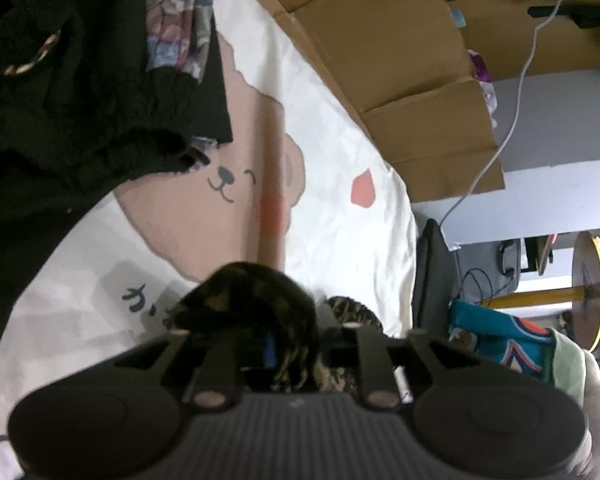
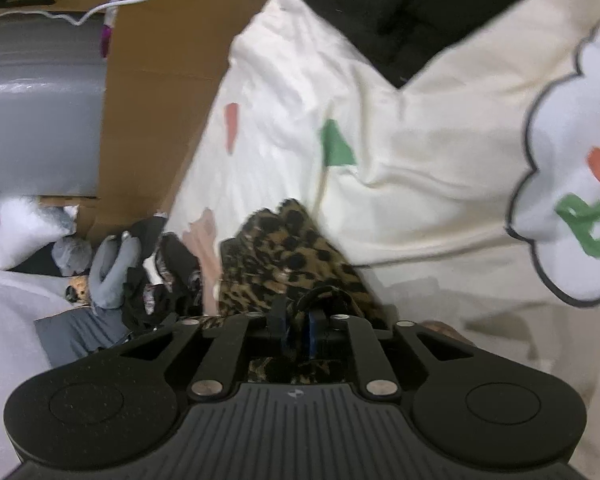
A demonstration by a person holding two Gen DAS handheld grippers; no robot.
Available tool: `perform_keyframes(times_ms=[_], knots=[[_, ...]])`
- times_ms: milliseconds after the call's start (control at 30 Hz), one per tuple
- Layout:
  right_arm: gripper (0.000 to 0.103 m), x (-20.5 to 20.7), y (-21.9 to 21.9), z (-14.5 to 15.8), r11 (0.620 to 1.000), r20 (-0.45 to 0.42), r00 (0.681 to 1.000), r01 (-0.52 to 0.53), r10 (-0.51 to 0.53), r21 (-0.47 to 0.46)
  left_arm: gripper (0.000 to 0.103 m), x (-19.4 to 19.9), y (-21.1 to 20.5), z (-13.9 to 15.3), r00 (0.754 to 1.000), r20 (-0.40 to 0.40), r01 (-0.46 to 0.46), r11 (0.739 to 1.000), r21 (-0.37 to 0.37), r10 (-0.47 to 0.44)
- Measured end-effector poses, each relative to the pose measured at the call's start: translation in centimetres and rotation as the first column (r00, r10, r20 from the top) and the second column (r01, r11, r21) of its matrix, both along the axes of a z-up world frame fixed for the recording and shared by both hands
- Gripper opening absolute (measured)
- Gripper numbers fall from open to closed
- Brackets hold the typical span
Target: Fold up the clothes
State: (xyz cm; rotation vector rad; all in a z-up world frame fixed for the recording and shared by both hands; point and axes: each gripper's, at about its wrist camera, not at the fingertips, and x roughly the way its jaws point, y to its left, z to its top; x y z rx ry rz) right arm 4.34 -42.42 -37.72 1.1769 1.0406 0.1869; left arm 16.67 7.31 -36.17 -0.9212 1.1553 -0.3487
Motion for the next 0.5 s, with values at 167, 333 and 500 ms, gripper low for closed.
perform_keyframes(times_ms=[167, 333, 500], knots=[[0.039, 0.4, -1.1, 1.2, 0.999, 0.061, 0.997, 0.050, -0.049, -0.012, 0.034, 0.5, 0.6, 1.6, 0.997, 0.067, -0.022, 1.000, -0.021, 0.023], [0.039, 0.4, -1.9, 2.0, 0.993, 0.080, 0.995, 0.062, -0.054, -0.104, 0.035, 0.8, 1.1, 2.5, 0.994, 0.105, -0.027, 0.999, 0.033, 0.024], [0.039, 0.9, -0.8, 2.2, 0.957, 0.066, 0.997, -0.011, 0.032, -0.291, 0.035, 0.8, 0.7, 2.9, 0.991, 0.130, 0.005, 0.983, 0.185, -0.029]])
